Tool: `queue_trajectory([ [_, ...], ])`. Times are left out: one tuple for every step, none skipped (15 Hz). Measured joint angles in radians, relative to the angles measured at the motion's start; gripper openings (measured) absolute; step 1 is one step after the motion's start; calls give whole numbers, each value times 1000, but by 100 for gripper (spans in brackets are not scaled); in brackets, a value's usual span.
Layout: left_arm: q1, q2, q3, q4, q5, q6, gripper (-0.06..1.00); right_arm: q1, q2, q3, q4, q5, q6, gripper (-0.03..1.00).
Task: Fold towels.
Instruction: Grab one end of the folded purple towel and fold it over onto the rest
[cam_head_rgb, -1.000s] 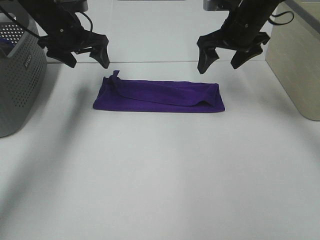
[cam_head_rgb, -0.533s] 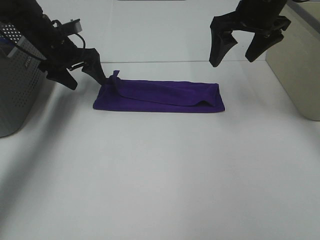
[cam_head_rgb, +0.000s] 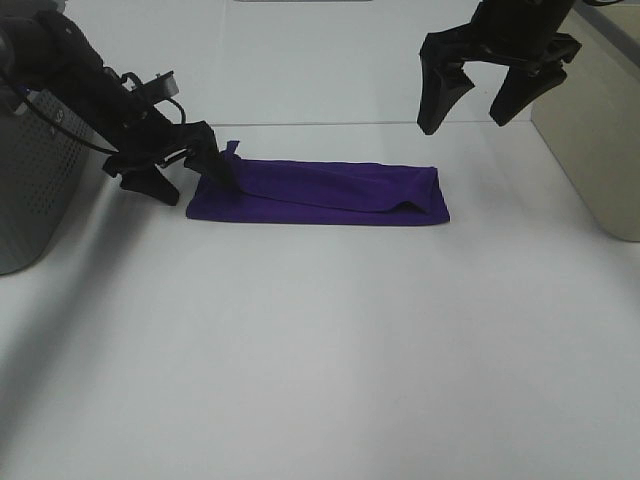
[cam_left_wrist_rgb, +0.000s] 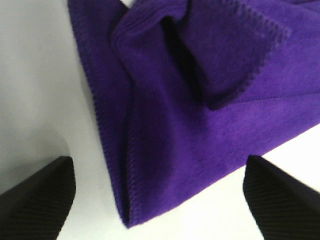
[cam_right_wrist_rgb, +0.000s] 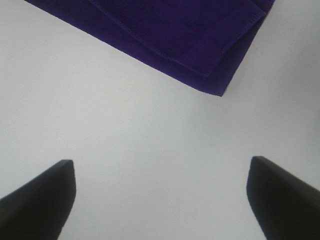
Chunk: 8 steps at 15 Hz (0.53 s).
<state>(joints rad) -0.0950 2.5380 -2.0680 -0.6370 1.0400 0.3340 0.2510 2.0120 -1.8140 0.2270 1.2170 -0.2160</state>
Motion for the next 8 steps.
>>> queue_trajectory([
  [0, 18, -18, -39, 0, 5, 84, 0, 0, 0, 10, 0, 0, 90],
  [-7, 40, -48, -79, 0, 9, 84, 0, 0, 0, 16, 0, 0, 90],
  [-17, 64, -87, -111, 0, 10, 84, 0, 0, 0, 17, 0, 0, 90],
  [-31, 91, -129, -132, 5, 7, 84, 0, 0, 0, 17, 0, 0, 90],
  [-48, 120, -172, -144, 13, -10, 83, 0, 0, 0, 19, 0, 0, 90],
  [-64, 143, -217, -149, 21, -34, 81, 0, 0, 0, 20, 0, 0, 90],
  [-77, 162, -251, -145, 20, -65, 77, 0, 0, 0, 20, 0, 0, 90],
  [-85, 170, -268, -124, 14, -92, 69, 0, 0, 0, 21, 0, 0, 90],
])
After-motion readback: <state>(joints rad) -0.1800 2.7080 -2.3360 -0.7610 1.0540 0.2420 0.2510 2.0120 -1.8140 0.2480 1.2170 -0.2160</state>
